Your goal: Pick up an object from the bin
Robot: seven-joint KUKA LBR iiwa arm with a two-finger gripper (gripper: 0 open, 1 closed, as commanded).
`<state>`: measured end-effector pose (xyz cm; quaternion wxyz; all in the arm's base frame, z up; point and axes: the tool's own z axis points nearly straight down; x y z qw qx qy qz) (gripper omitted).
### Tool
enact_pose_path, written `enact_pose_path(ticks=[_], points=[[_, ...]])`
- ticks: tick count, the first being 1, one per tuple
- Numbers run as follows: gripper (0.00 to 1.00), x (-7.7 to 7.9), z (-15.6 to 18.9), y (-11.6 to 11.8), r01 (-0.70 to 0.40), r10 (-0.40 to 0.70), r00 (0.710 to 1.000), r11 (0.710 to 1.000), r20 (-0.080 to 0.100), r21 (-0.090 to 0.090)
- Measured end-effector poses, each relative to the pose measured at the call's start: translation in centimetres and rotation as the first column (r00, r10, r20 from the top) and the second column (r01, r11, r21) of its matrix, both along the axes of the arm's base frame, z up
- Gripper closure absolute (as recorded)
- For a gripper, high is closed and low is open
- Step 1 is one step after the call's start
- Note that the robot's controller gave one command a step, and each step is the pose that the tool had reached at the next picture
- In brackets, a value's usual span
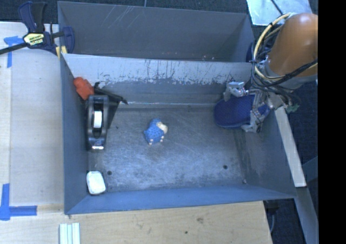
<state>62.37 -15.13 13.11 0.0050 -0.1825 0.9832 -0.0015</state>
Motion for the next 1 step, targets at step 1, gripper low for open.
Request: enact_pose_path(ticks=[1], points=[[0.00,0.30,-5.72,-0.32,-0.027,0.027,1.000,1.000,-0.002,0.005]])
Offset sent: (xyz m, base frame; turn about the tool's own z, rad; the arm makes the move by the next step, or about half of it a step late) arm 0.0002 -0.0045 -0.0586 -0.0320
